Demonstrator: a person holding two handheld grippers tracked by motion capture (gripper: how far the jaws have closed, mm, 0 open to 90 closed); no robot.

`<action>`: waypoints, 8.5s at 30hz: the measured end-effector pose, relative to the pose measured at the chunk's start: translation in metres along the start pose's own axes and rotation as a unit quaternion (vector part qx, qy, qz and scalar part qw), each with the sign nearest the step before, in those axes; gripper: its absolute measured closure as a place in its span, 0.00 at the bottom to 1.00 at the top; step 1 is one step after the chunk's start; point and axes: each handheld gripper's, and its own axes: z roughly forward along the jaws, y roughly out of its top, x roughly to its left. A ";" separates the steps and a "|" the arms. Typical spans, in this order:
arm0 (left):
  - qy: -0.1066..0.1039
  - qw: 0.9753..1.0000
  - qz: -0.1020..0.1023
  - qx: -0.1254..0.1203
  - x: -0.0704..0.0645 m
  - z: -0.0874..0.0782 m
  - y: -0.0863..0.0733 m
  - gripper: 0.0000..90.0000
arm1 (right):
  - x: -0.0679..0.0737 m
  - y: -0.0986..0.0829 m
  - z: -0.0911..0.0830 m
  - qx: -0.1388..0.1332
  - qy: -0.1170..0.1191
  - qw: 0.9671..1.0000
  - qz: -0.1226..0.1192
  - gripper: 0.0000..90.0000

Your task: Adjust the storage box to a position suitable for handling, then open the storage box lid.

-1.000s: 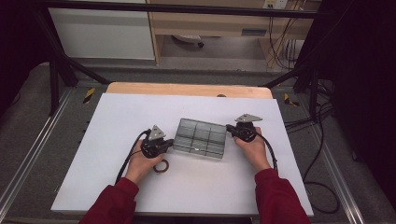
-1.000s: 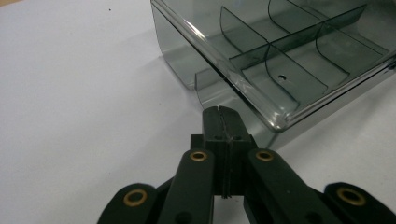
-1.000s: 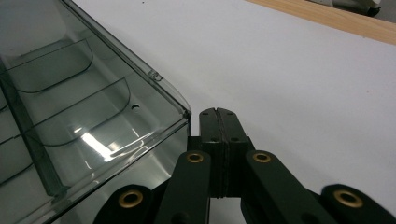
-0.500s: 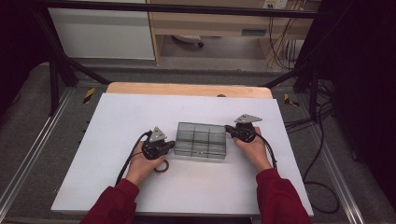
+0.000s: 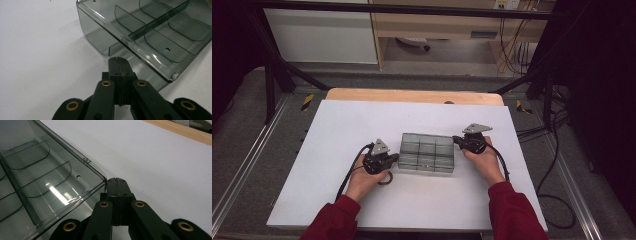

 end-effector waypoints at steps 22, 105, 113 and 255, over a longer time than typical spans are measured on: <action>-0.005 1.000 0.007 0.011 -0.013 -0.020 -0.011 1.00 | 0.018 0.000 -0.006 0.012 0.015 1.000 -0.016 1.00; 0.077 0.992 -0.018 -0.100 -0.012 -0.068 -0.030 0.99 | 0.039 -0.028 -0.074 -0.078 -0.023 0.996 0.041 0.96; 0.111 0.984 -0.039 -0.136 -0.003 -0.080 -0.035 0.83 | 0.044 -0.040 -0.094 -0.089 -0.032 0.993 0.069 0.85; 0.133 0.975 -0.109 -0.142 0.011 -0.089 -0.046 0.07 | 0.181 -0.042 -0.061 0.031 0.082 0.996 0.029 1.00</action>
